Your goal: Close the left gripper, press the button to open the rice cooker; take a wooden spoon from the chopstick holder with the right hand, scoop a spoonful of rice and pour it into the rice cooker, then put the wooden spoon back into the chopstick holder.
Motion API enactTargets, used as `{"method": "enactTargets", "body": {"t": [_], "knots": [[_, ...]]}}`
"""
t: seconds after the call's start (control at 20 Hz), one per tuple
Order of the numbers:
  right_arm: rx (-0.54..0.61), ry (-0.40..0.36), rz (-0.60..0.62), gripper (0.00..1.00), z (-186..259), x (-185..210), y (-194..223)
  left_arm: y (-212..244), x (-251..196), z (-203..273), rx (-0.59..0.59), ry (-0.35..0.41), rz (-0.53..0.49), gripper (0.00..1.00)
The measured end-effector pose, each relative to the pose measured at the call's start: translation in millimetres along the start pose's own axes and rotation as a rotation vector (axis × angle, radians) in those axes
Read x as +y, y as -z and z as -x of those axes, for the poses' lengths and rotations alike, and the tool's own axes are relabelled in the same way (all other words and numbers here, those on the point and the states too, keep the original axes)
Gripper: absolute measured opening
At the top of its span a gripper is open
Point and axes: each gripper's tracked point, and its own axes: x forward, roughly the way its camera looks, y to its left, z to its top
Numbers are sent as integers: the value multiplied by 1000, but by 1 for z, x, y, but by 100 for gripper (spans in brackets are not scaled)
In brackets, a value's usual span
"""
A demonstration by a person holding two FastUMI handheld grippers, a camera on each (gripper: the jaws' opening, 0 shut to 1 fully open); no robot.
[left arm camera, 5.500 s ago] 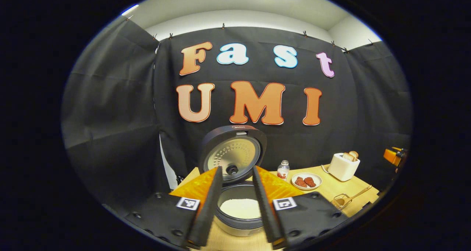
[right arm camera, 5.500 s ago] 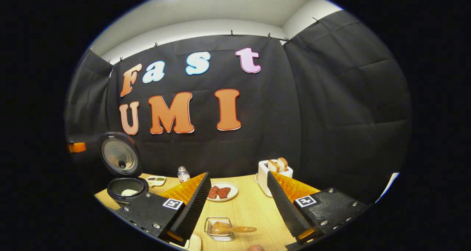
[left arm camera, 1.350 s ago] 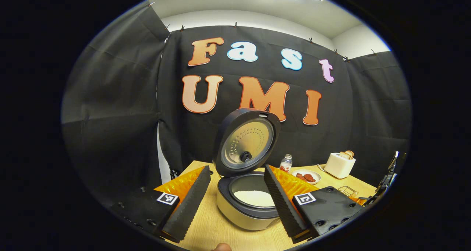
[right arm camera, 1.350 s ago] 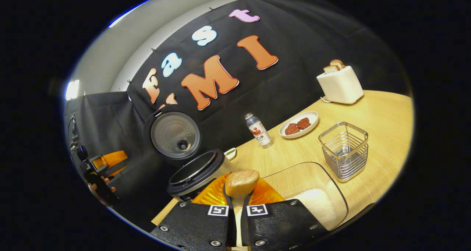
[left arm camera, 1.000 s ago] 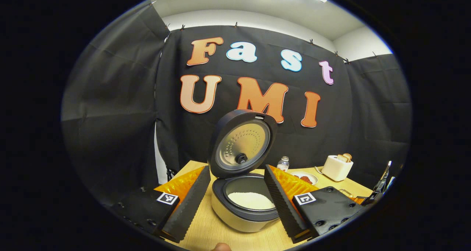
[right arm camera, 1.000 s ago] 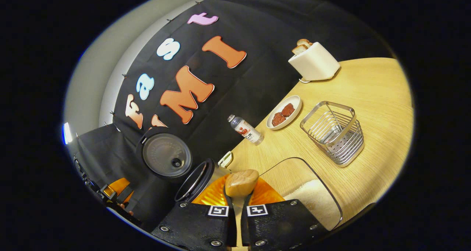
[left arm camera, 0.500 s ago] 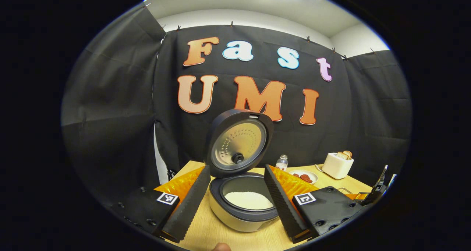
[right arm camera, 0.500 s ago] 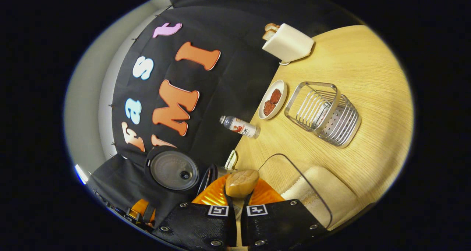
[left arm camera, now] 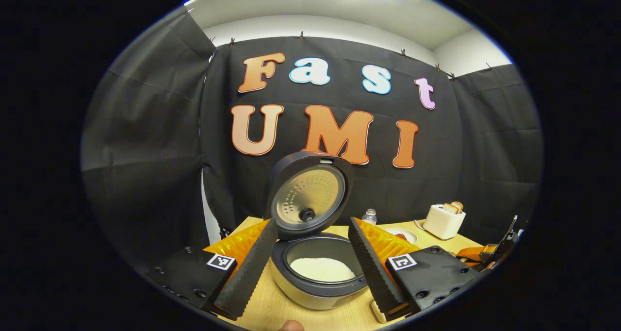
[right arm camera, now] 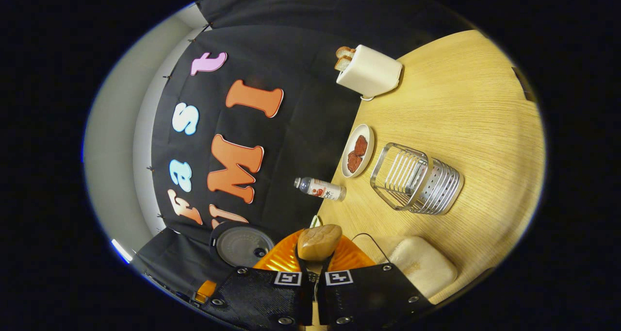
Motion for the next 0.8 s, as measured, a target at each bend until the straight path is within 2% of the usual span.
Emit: {"method": "enactTargets", "body": {"t": [0.45,0.8], "knots": [[17,-71,-34,4,-7,55,-17,-10,3,0,-25,-28,-23,99],[25,-144,-16,4,-29,124,-24,-3,10,-6,-10,-35,-6,98]]}}
